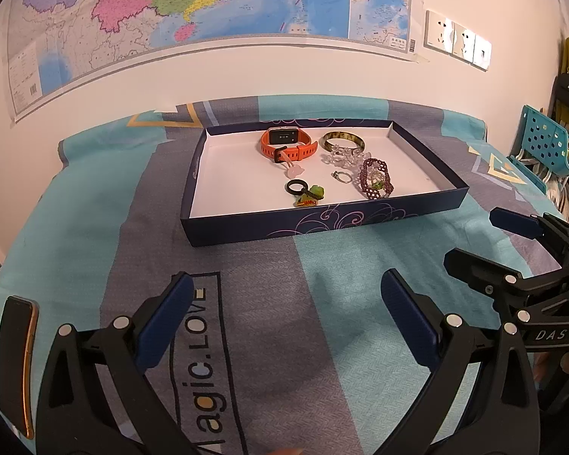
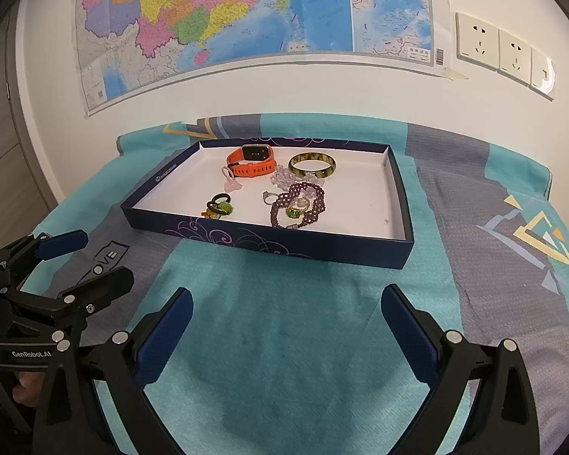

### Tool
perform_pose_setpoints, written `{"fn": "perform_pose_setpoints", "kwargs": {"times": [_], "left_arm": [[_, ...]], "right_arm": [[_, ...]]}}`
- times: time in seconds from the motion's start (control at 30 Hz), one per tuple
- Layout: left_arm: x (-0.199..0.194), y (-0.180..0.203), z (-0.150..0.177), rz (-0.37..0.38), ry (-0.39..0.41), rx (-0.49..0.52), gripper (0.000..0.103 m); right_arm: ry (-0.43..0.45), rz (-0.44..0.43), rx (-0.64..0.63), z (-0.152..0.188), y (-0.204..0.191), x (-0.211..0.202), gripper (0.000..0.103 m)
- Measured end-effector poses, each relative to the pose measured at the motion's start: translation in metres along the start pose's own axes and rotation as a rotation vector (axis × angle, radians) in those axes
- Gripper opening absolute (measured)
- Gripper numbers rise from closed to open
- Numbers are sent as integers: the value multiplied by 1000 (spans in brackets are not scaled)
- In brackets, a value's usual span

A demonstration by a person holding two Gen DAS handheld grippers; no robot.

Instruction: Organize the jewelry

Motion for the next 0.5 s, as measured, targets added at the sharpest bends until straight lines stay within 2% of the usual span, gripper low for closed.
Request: {"fn": "perform_pose_setpoints", "kwargs": {"times": [0.5], "left_arm": [[2, -2, -1, -9, -13, -14, 97]], "right_arm": [[-15, 11, 3, 2, 2, 3, 96]]}}
Point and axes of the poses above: each gripper's, at about its wrist camera, not at the fingertips, and x roughly the way its jaws point, y to its right, z to its underside, the point moved 2 cm from there along x, roughly the way its jaws point, and after that the axes turned 12 degrees about y, right-handed, at the moved point
